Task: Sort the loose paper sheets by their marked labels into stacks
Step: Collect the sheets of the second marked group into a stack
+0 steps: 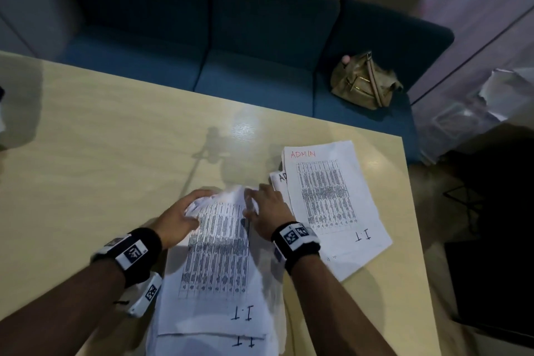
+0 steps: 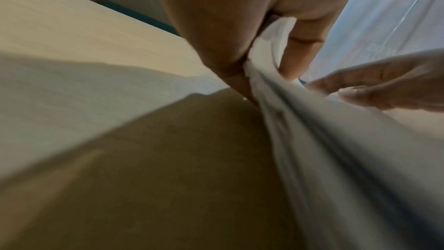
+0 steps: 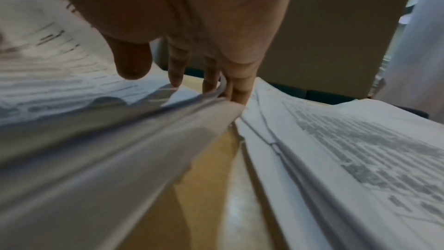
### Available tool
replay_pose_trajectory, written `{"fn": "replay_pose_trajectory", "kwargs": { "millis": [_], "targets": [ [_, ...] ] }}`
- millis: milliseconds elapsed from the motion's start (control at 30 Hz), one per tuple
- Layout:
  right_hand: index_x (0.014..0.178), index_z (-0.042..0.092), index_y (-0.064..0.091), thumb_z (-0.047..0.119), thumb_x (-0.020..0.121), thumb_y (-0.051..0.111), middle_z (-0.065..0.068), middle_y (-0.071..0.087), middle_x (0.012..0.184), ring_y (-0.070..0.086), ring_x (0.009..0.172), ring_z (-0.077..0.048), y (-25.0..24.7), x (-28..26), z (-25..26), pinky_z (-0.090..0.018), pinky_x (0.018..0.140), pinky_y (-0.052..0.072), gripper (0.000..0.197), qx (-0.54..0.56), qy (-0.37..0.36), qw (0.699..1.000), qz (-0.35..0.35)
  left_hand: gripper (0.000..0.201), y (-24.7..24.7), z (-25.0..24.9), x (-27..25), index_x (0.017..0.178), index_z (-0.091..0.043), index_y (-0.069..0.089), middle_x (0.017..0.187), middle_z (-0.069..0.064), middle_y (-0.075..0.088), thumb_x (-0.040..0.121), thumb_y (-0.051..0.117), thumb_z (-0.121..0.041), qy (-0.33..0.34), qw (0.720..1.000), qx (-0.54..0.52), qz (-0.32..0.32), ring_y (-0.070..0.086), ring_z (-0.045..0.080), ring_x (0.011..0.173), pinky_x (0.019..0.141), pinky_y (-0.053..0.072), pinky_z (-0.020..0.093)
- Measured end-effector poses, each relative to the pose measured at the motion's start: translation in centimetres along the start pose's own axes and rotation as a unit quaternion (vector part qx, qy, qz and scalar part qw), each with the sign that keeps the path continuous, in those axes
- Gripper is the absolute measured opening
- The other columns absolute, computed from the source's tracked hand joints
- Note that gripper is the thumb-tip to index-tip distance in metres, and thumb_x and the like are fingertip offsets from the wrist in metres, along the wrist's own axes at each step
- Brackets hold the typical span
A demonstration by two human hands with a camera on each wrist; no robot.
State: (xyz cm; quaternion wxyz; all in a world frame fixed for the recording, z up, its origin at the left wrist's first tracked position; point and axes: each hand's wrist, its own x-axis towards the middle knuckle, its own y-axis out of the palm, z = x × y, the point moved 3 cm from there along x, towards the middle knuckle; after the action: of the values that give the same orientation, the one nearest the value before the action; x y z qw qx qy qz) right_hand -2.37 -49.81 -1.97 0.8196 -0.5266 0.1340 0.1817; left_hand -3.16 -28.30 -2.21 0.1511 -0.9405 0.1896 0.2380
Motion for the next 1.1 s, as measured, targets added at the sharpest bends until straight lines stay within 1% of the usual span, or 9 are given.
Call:
{"fn": "replay_pose_trajectory", "kwargs": {
  "millis": [33,200,300,433,567,767,900,1000,1100],
  "targets": [
    [0.126,0.025,0.047,0.033,0.092,0.053,-0.005,0.041,0.137,0.041,0.125,-0.028,0.3,-0.1,0.2,-0.041,0.101,0.041,0.036,-0.021,-0.017,1.000,-0.015,0.078,-0.1,0.2,0.2,0.113,-0.054,0.052,0.143,-0.008,0.042,0.081,0.048,0.018,-0.001,1.000,-0.013,-0.009,0.056,0.008,0.084,0.067,0.042,0.026],
    [0.126,0.021,0.051,0.033,0.092,0.053,-0.003,0.050,0.130,0.042,0.121,-0.024,0.5,-0.1,-0.1,-0.034,0.103,0.033,0.036,-0.019,-0.072,0.997,-0.021,0.070,-0.1,0.7,0.7,0.117,-0.040,0.056,0.123,-0.017,0.050,0.082,0.044,0.020,0.006,0.999,-0.049,-0.022,0.054,-0.001,0.082,0.062,0.041,0.006],
    [0.128,0.025,0.055,0.037,0.093,0.053,-0.001,0.048,0.138,0.041,0.126,-0.020,-1.8,0.5,-3.0,-0.035,0.106,0.031,0.037,0.029,-0.041,0.995,-0.081,0.058,0.2,0.8,0.9,0.112,-0.026,0.057,0.118,-0.007,0.055,0.082,0.042,0.020,-0.008,0.998,-0.056,-0.031,0.053,0.013,0.091,0.067,0.038,0.021],
    [0.129,0.019,0.054,0.032,0.084,0.066,-0.011,0.044,0.141,0.040,0.130,-0.030,-5.6,-0.2,-12.1,-0.041,0.107,0.034,0.048,0.080,0.215,0.937,-0.264,0.091,0.1,0.5,1.0,0.128,-0.047,0.051,0.133,-0.035,0.043,0.075,0.035,0.025,0.012,0.998,-0.059,0.011,0.037,-0.021,0.120,0.091,0.034,0.012],
    [0.144,0.011,0.026,0.050,0.073,0.075,-0.017,0.028,0.150,0.028,0.137,-0.037,-6.6,-3.5,-19.4,-0.053,0.109,0.031,0.095,0.037,0.420,0.890,-0.175,0.079,0.1,0.4,1.6,0.112,-0.041,0.061,0.132,-0.028,0.050,0.075,0.032,0.022,0.007,0.996,-0.073,0.039,0.047,0.005,0.121,0.092,0.038,0.028],
    [0.128,0.008,0.043,0.060,0.053,0.082,-0.019,0.054,0.127,0.051,0.116,-0.038,-6.4,-4.3,-22.8,-0.049,0.095,0.047,0.099,0.009,0.413,0.902,-0.123,0.088,0.6,0.1,2.3,0.126,-0.045,0.054,0.144,-0.023,0.042,0.074,0.030,0.023,0.026,0.996,-0.073,0.052,0.029,-0.005,0.137,0.105,0.027,0.018],
    [0.135,0.004,0.038,0.042,0.066,0.083,-0.020,0.046,0.131,0.046,0.121,-0.038,-6.1,-4.6,-22.5,-0.047,0.098,0.044,0.091,0.043,0.379,0.915,-0.134,0.071,1.3,-0.6,2.5,0.113,-0.039,0.062,0.137,-0.018,0.048,0.076,0.038,0.017,0.030,0.994,-0.091,0.042,0.036,0.004,0.135,0.102,0.032,0.017],
    [0.129,0.003,0.042,0.043,0.073,0.076,-0.017,0.054,0.124,0.056,0.107,-0.036,-5.9,-4.6,-22.1,-0.042,0.083,0.051,0.077,0.108,0.346,0.921,-0.144,0.057,1.2,-1.1,2.5,0.128,-0.043,0.052,0.139,-0.018,0.044,0.093,0.051,0.002,0.042,0.997,-0.063,0.016,0.040,0.005,0.129,0.102,0.034,0.021],
    [0.131,0.005,0.044,0.042,0.087,0.062,-0.016,0.060,0.117,0.056,0.091,-0.030,-5.4,-5.1,-21.6,-0.031,0.072,0.042,0.060,0.157,0.357,0.911,-0.136,0.059,1.3,-1.4,3.0,0.132,-0.045,0.049,0.138,-0.016,0.046,0.095,0.049,0.001,0.047,0.999,-0.020,0.017,0.048,0.006,0.117,0.089,0.038,0.013]
  ]
}}
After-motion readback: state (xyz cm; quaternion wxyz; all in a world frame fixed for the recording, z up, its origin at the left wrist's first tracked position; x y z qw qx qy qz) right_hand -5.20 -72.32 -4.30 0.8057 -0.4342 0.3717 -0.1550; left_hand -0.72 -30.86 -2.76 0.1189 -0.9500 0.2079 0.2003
